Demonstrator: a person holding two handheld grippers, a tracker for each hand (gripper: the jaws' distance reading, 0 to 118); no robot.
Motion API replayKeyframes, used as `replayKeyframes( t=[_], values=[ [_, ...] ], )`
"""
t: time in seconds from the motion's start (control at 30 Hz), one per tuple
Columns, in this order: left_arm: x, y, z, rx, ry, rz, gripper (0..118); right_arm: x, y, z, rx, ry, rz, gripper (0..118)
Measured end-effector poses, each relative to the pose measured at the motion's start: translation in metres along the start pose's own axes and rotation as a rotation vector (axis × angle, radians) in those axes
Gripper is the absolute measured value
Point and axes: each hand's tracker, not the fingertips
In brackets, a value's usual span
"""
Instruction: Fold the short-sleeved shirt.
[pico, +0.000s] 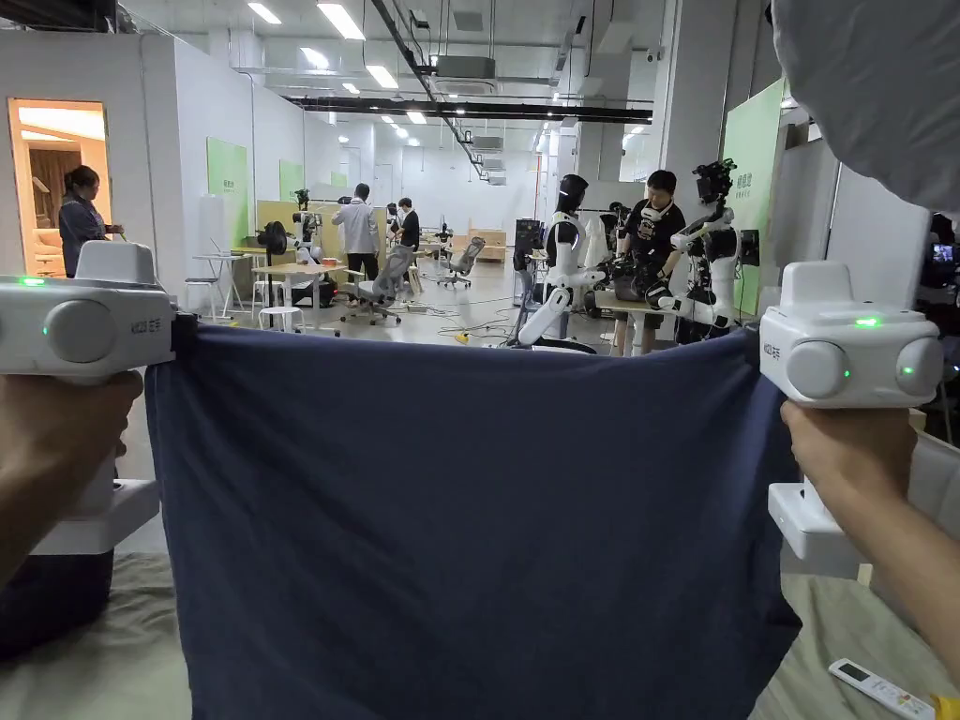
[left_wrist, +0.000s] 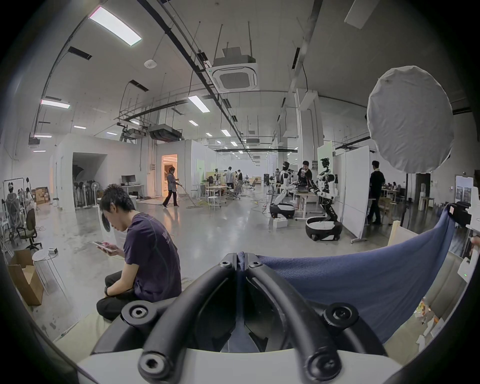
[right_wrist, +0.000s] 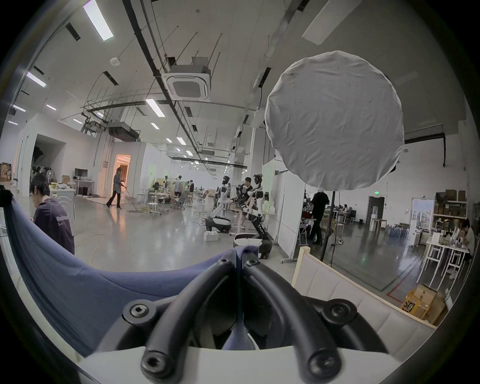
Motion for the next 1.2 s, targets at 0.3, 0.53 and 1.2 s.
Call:
replayKeyframes(
  t=[0.3,0.53,1.2],
  values=[
    [-0.001,-0.037,-0.005,-0.020,-0.017,0.028,4,0.000,-0.038,0.015,0.020,0.019,-0.006,3],
    [-0.004,-0.120,0.033,-0.098,-0.052,0.047,4,0.000,-0.107,0.048,-0.068,0.060,0.027,3],
    [-0.053,-0.302,0.243,-0.227,-0.079,0.127,5,0.008,-0.235,0.285,-0.185,0.144,0.091,3]
  ],
)
